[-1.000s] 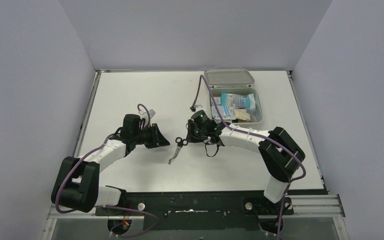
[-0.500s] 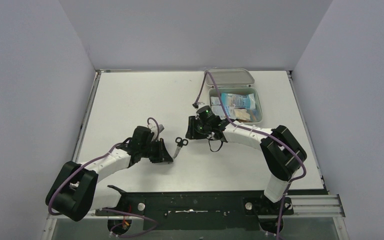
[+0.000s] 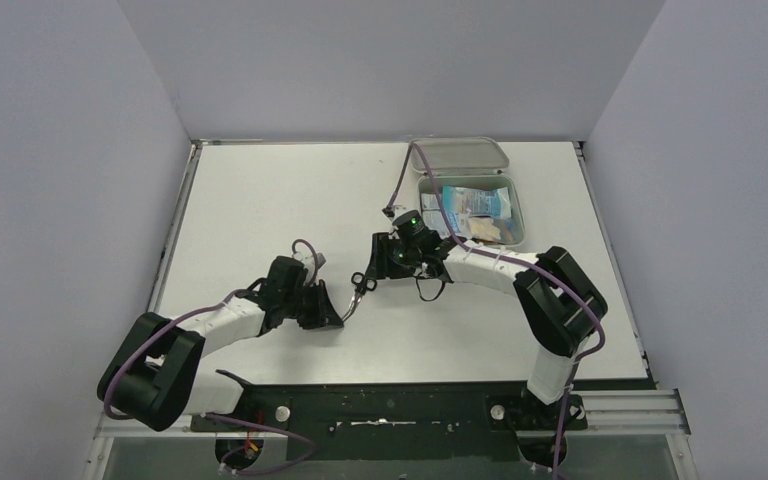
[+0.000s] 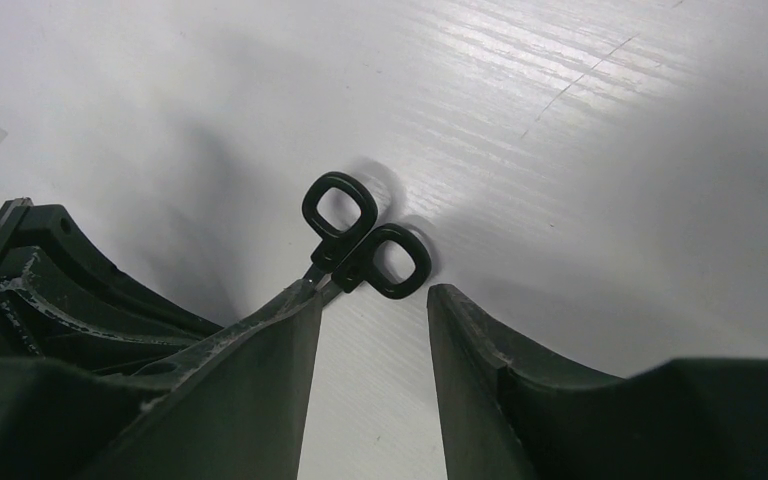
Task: Organize the medicine kit
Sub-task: Pick up the scissors from the center of the board, then place the scissors in the medicine box.
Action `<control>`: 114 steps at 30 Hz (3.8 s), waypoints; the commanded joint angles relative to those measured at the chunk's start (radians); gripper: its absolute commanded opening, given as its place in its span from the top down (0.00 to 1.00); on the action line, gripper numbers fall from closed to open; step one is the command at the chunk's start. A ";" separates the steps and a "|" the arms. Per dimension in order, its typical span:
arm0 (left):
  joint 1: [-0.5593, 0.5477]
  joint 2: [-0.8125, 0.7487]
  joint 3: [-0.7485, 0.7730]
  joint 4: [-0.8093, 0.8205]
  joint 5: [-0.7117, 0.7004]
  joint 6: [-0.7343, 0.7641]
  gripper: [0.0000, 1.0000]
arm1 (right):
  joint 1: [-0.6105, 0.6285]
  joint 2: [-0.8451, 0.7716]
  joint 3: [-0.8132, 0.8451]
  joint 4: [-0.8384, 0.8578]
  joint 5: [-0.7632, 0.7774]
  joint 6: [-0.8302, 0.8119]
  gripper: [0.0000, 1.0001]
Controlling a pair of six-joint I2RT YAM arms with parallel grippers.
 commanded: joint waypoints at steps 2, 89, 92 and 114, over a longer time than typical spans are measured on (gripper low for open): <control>-0.002 -0.002 -0.027 0.042 -0.063 0.012 1.00 | -0.024 0.021 0.020 0.099 -0.050 0.005 0.59; 0.015 -0.336 0.385 -0.288 -0.266 0.220 0.03 | -0.295 0.105 0.374 -0.276 -0.744 -0.472 1.00; 0.015 -0.342 0.372 -0.276 -0.297 0.255 0.03 | -0.351 0.064 0.369 -0.271 -0.751 -0.419 1.00; 0.037 -0.379 0.312 -0.255 -0.316 0.399 0.03 | -0.834 -0.001 0.429 -0.375 -0.715 -0.367 1.00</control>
